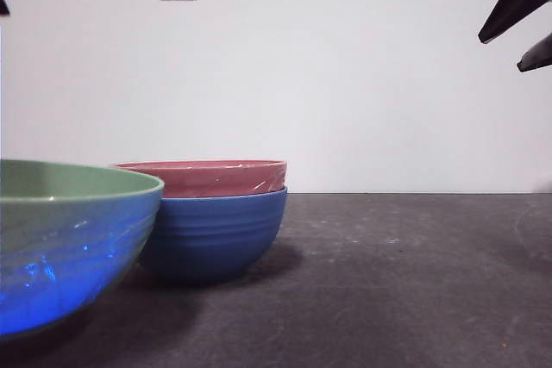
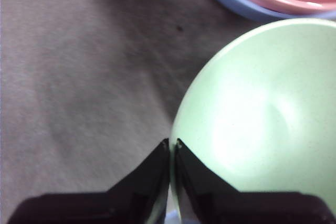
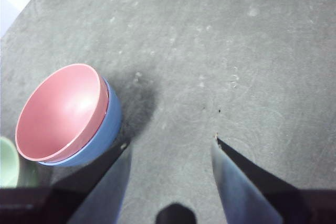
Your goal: Pick up the green bowl on the top,put the green bowl on the left,pick up the red bowl in the middle,put the red bowl on the right
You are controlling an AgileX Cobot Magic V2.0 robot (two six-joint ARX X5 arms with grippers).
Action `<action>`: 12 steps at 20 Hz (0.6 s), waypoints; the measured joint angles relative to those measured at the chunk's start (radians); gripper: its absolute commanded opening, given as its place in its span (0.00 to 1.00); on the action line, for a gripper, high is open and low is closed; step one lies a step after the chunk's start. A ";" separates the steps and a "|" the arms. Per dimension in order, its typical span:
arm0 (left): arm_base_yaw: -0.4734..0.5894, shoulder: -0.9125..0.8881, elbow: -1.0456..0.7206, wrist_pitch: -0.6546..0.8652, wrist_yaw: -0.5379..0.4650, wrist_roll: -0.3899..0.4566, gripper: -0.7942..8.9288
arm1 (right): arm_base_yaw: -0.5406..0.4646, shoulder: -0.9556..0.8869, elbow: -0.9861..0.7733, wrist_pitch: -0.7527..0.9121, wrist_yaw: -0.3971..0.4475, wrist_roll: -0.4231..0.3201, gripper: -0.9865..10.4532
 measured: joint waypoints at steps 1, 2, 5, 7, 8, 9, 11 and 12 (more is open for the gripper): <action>0.021 0.002 -0.010 0.019 0.004 0.010 0.07 | 0.000 0.000 0.000 0.000 0.000 0.000 0.30; 0.046 0.011 -0.014 0.028 0.004 0.024 0.07 | 0.000 0.000 0.000 0.000 0.000 0.000 0.30; 0.113 0.064 -0.014 0.047 0.017 0.067 0.07 | 0.000 0.000 0.000 0.000 0.000 0.000 0.30; 0.147 0.106 -0.014 0.077 0.042 0.088 0.07 | 0.000 0.000 0.000 0.000 -0.002 0.000 0.31; 0.152 0.118 -0.014 0.091 0.045 0.092 0.08 | 0.000 0.000 0.000 0.000 -0.003 0.000 0.31; 0.155 0.125 -0.014 0.100 0.046 0.095 0.09 | 0.002 0.000 0.000 0.000 -0.003 0.000 0.32; 0.156 0.127 -0.014 0.102 0.045 0.095 0.22 | 0.019 0.000 0.000 0.000 -0.003 0.000 0.39; 0.156 0.130 -0.014 0.100 0.042 0.095 0.35 | 0.033 0.000 0.000 0.000 -0.003 0.000 0.42</action>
